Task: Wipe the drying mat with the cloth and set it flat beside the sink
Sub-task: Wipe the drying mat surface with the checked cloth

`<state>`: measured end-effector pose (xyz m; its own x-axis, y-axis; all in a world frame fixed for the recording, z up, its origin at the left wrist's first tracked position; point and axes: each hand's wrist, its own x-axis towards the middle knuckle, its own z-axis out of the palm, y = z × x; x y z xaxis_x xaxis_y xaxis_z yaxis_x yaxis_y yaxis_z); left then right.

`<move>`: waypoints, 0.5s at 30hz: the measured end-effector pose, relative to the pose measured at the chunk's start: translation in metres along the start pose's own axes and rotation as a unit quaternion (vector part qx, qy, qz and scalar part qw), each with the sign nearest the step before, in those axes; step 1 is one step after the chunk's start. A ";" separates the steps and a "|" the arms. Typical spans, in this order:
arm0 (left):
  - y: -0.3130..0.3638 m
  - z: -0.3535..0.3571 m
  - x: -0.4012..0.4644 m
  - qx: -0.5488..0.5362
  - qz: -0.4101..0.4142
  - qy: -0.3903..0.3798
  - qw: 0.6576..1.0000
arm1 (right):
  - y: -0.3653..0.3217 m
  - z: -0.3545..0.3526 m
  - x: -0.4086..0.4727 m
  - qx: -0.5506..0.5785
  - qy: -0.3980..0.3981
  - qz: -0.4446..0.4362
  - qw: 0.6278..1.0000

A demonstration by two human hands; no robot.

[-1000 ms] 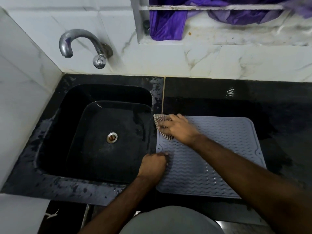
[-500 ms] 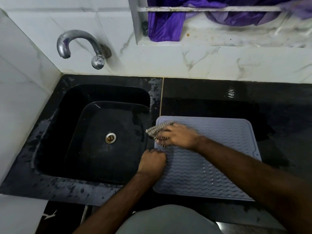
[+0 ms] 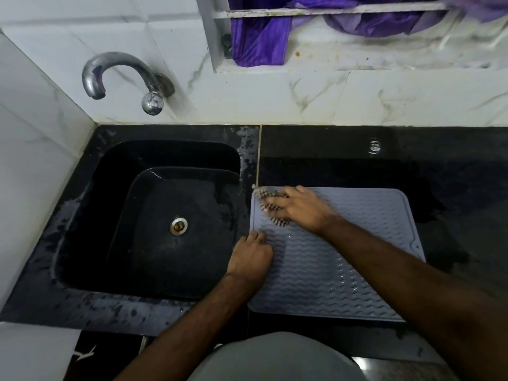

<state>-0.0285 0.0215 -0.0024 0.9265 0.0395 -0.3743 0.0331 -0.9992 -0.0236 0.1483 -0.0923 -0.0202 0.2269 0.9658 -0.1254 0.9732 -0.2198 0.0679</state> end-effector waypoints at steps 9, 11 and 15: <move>0.004 -0.004 -0.002 -0.020 0.010 -0.010 1.000 | -0.022 0.014 -0.006 0.034 0.001 -0.077 0.996; 0.003 -0.007 -0.001 -0.024 0.013 -0.017 0.999 | -0.002 0.013 -0.007 0.016 -0.007 -0.084 0.996; 0.000 -0.008 0.003 -0.030 0.017 -0.022 0.999 | 0.032 -0.001 -0.003 -0.030 -0.023 0.022 0.999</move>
<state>-0.0227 0.0211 0.0042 0.9103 0.0043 -0.4140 0.0256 -0.9986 0.0459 0.1792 -0.1020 -0.0169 0.2732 0.9475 -0.1663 0.9583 -0.2531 0.1327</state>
